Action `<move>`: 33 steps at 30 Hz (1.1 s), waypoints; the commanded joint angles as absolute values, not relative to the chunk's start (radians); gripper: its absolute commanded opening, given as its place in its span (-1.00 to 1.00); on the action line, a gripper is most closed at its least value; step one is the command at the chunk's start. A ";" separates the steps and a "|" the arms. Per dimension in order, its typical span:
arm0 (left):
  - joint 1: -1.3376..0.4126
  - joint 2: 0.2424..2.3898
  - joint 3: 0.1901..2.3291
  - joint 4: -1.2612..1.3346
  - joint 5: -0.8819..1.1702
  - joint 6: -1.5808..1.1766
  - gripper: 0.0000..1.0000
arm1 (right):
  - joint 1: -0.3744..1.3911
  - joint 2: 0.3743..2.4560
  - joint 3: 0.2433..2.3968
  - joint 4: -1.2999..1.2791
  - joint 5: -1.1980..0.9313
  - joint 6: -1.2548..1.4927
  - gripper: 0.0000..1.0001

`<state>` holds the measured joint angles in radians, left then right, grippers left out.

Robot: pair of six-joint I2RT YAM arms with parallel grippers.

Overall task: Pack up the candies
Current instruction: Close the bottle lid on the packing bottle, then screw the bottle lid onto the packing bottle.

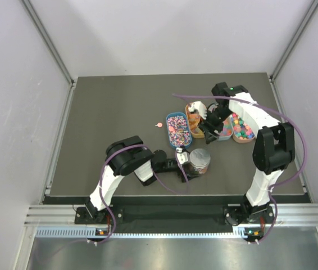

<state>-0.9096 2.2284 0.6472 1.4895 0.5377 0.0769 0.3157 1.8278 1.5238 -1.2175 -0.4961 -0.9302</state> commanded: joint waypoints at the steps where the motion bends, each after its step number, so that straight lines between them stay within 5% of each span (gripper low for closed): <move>1: -0.887 2.312 0.591 1.674 0.525 0.163 -1.00 | 0.261 1.821 1.634 -1.223 -0.525 -0.910 0.28; 33: -0.868 2.333 0.632 1.649 0.561 0.135 -1.00 | 0.410 1.629 1.396 -1.224 -0.520 -1.022 0.31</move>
<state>-0.8825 2.2414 0.6670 1.4895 0.6033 0.0689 0.3855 1.6577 1.4223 -1.2743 -0.5316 -1.0321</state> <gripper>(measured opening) 0.913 0.655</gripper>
